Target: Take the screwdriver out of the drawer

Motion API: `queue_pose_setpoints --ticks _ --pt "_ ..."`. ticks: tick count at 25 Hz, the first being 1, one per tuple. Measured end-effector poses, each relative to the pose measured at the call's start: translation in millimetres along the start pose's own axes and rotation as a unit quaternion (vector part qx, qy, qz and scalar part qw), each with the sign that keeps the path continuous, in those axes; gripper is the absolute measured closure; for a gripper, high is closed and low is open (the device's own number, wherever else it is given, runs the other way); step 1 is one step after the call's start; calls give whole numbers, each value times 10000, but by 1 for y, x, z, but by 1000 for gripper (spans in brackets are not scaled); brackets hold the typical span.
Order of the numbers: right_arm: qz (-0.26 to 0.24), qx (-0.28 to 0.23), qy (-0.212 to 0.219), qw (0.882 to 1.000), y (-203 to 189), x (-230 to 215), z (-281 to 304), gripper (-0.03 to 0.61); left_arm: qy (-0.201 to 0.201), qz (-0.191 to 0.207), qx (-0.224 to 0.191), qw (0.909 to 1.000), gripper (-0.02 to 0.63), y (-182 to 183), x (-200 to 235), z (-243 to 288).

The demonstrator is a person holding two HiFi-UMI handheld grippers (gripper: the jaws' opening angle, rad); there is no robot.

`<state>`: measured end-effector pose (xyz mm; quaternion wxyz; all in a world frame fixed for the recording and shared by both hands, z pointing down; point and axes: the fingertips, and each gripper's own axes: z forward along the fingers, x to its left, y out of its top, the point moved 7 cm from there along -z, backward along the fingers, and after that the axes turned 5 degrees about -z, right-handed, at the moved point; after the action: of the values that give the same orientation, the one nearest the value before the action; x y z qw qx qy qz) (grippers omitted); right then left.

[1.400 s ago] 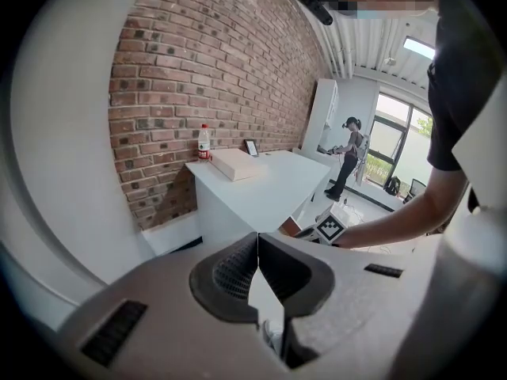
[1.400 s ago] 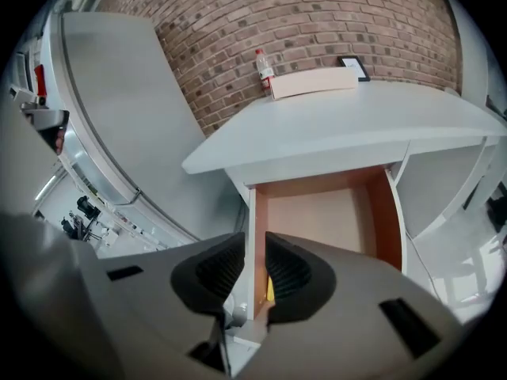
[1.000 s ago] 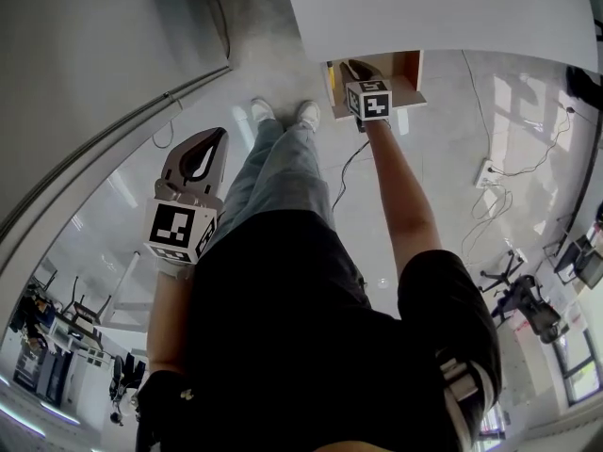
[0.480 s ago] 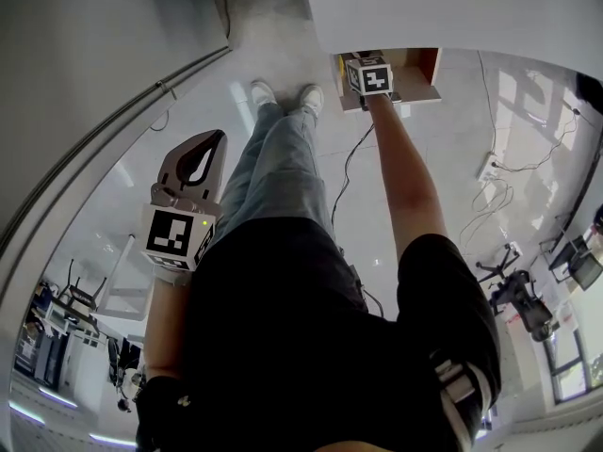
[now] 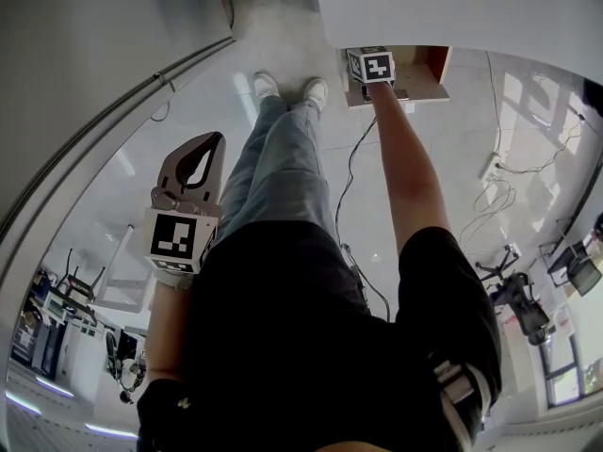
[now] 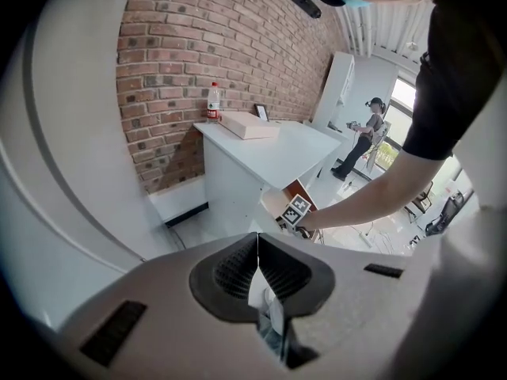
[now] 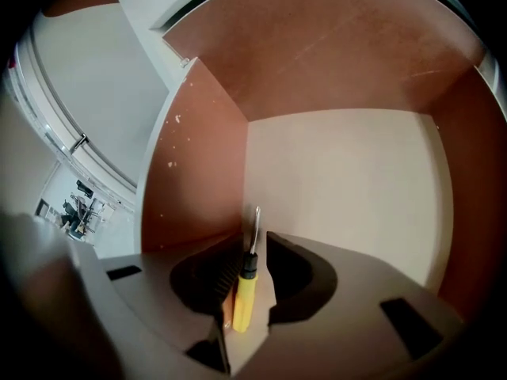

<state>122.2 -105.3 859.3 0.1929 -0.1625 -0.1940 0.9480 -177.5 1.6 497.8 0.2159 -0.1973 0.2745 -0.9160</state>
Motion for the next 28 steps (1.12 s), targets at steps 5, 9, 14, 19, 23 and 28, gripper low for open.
queue_pose_setpoints --ticks 5,9,14,19,23,28 --pt "48 42 -12 10000 -2 -1 5 495 56 -28 66 10000 609 -4 -2 -1" --pt "61 0 -17 10000 -2 0 5 526 26 -38 50 10000 609 -5 -6 2" --pt "98 42 -437 9990 -6 -10 -3 568 -13 -24 78 10000 609 -6 -12 4" --pt "597 86 -550 9967 -18 -24 -9 566 -31 -35 128 9999 609 -10 -14 7" --pt "752 -85 -436 9962 -16 -23 -13 545 -40 10 143 9999 609 -8 -19 9" --pt "741 -6 -418 9964 -17 -22 -4 500 -32 38 171 9998 609 -6 -17 12"
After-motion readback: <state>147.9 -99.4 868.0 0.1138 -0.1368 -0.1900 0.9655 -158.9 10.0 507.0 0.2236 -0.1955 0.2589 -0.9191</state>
